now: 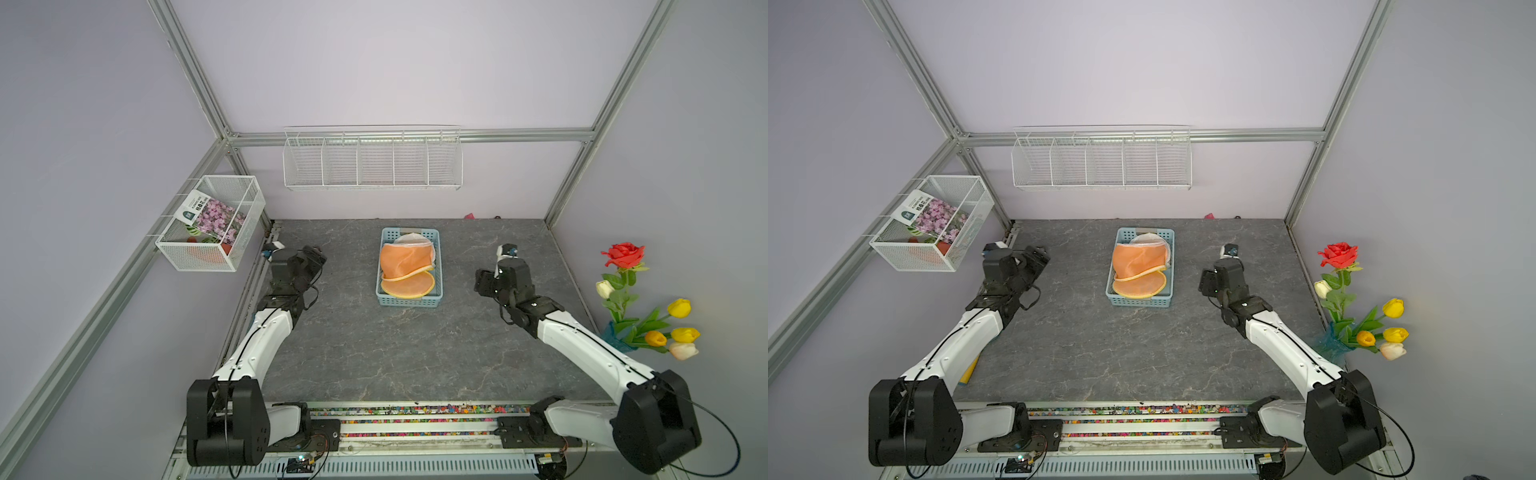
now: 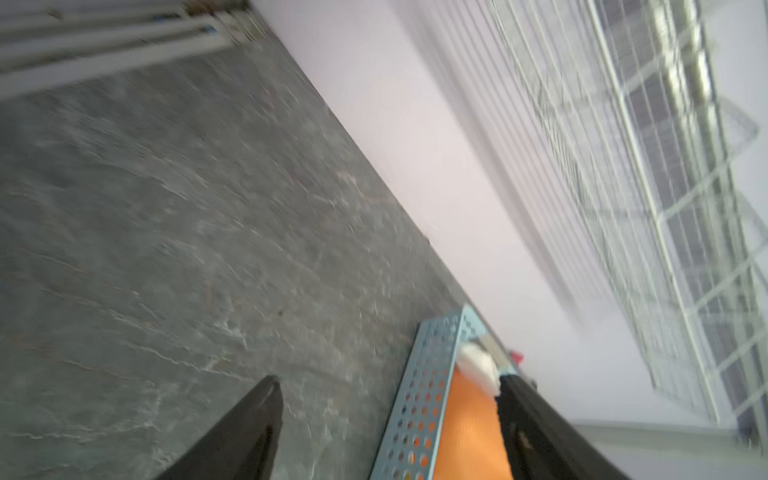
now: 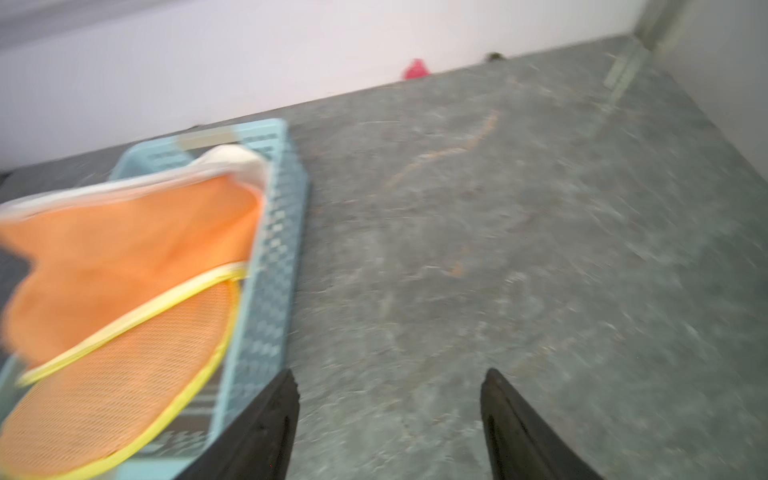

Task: Turn the laundry bag inside out
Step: Pick up the laundry bag and place it in the bin.

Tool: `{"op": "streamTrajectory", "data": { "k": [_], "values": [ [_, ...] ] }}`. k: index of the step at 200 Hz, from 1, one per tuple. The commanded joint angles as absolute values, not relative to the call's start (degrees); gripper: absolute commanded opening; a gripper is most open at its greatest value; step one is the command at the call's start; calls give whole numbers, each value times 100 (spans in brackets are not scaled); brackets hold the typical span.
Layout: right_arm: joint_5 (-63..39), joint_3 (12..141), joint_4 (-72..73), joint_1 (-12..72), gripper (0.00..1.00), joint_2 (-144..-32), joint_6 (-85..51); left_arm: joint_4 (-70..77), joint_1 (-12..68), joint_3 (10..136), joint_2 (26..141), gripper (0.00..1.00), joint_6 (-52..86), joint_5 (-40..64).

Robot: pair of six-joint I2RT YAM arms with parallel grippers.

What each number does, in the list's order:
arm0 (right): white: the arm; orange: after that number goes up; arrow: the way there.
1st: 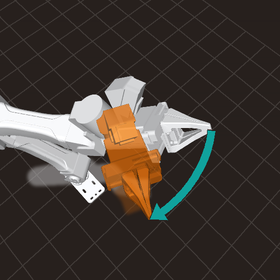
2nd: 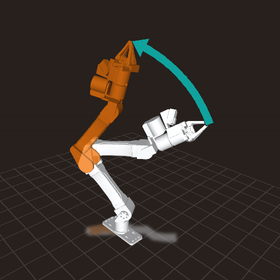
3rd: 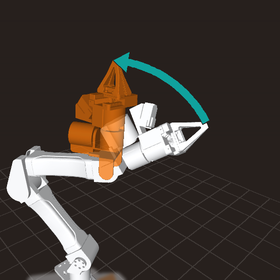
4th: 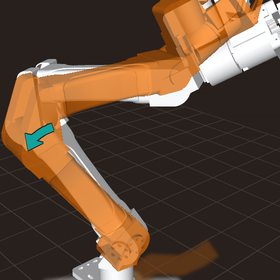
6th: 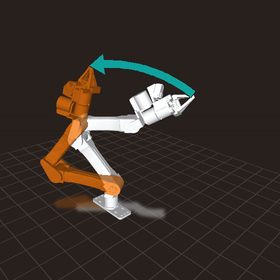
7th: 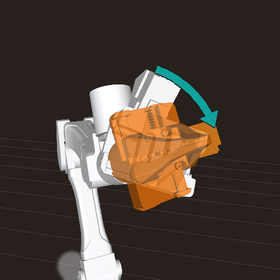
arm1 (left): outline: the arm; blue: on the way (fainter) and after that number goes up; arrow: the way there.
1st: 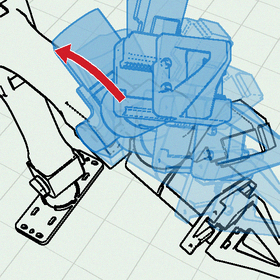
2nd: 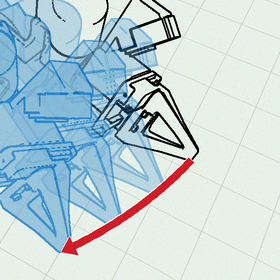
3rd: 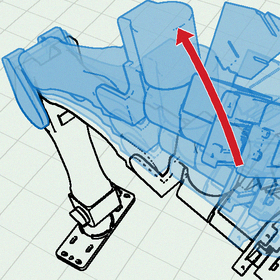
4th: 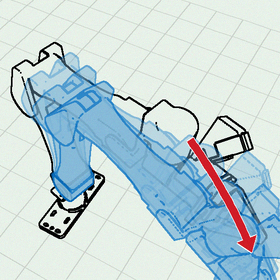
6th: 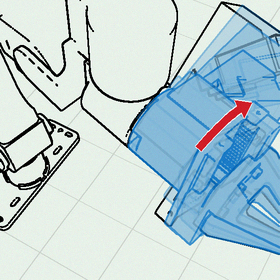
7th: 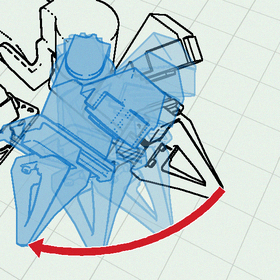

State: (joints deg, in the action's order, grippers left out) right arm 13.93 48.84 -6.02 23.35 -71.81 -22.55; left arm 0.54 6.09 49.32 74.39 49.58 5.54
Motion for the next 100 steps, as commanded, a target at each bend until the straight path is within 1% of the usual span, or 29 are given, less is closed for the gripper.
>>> {"op": "streamTrajectory", "data": {
  "k": [1,13,40,63,83,100],
  "values": [
    [1131,5363,-968,2613,71,-7519,-1278,-1003,1001,5533,7772,75,4517,1723],
    [1035,5867,-1111,2743,68,-7953,-876,-1296,1104,5572,7839,73,4448,2034],
    [605,6945,-1384,2849,66,-8847,-262,-1630,1191,5243,7491,72,4286,2570],
    [267,7745,-1407,3014,67,-9529,187,-2010,1362,4976,6959,73,4018,2519],
    [202,8203,-1292,3226,68,-10001,722,-2311,1433,4811,6524,74,3796,2573],
    [56,8570,-1309,3287,68,-10352,863,-2635,1438,4763,6230,74,3735,2648]
  ]
}}
